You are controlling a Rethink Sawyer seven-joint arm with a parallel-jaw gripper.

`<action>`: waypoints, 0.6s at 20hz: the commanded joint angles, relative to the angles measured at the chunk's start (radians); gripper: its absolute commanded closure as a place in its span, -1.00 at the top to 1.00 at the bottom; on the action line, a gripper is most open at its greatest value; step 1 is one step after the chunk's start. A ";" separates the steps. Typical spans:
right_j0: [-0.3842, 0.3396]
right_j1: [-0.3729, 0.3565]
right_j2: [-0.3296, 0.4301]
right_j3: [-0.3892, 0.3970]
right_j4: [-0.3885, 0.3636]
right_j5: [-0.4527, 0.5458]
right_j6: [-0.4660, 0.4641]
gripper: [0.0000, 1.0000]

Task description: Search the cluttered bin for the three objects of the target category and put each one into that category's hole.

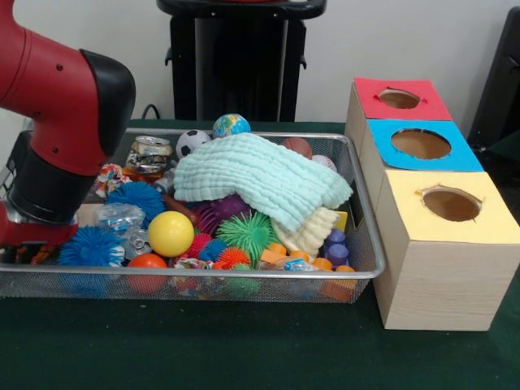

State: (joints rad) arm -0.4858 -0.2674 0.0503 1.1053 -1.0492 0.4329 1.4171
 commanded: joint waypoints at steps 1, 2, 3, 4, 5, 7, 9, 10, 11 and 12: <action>-0.045 -0.054 0.066 0.189 0.060 0.059 -0.132 -1.00; -0.046 -0.067 0.072 0.203 0.070 0.063 -0.140 -1.00; -0.047 -0.080 0.078 0.217 0.080 0.068 -0.148 -1.00; -0.049 -0.089 0.081 0.227 0.087 0.072 -0.154 -1.00; -0.049 -0.104 0.083 0.242 0.095 0.074 -0.155 -1.00; -0.045 -0.138 0.081 0.279 0.105 0.071 -0.148 -1.00; -0.041 -0.156 0.080 0.301 0.108 0.066 -0.139 -1.00; -0.040 -0.165 0.079 0.311 0.109 0.064 -0.134 -1.00; -0.047 -0.187 0.083 0.339 0.116 0.055 -0.131 -1.00; -0.049 -0.194 0.086 0.349 0.119 0.051 -0.124 -1.00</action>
State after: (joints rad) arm -0.5196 -0.3941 0.0528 1.2590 -0.9756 0.4331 1.4171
